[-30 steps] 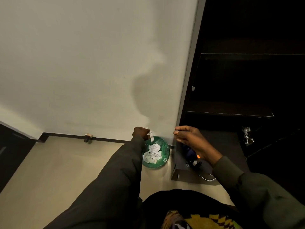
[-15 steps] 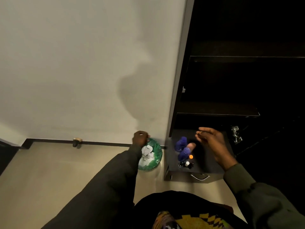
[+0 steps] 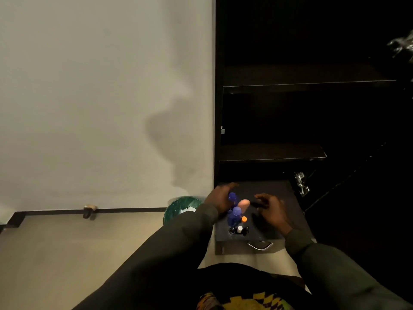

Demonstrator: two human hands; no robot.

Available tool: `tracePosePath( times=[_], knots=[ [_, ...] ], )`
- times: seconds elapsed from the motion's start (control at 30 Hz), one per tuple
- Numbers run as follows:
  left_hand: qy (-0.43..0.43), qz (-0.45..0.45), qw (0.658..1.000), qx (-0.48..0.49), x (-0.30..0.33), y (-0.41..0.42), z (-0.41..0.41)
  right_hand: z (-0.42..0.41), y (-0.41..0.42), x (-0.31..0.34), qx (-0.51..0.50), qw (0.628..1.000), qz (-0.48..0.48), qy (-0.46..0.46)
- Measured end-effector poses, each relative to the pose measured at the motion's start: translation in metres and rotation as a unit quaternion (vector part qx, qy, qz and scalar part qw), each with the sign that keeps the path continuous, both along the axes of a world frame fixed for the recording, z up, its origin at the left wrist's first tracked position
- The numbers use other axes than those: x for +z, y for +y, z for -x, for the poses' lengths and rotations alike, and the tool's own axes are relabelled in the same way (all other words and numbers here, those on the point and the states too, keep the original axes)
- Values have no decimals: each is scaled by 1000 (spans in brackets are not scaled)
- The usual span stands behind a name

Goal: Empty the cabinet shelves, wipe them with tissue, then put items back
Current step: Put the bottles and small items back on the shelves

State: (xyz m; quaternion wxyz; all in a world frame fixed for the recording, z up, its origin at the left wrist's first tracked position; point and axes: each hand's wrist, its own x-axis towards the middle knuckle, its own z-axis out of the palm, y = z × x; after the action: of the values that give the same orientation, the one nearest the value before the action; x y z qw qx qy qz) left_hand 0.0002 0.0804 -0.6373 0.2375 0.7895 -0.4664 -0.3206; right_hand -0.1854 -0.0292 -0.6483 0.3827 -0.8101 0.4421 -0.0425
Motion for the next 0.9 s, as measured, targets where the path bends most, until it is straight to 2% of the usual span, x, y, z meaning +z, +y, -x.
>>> tracePosePath(
  times=[0.13,0.43,0.7,0.9],
  knots=[
    [-43,-29,998,-30,-6,-12,-1,-5,-5,-4,68,997,16,12],
    [-91,-38,995,-15,-19,-22,-1,-29,-7,-9,154,987,41,-1],
    [-94,8,995,13,-14,-25,-3,-30,-17,-32,145,988,48,20],
    [-64,61,995,34,19,-22,1,-17,-28,-15,65,994,84,-27]
  ],
)
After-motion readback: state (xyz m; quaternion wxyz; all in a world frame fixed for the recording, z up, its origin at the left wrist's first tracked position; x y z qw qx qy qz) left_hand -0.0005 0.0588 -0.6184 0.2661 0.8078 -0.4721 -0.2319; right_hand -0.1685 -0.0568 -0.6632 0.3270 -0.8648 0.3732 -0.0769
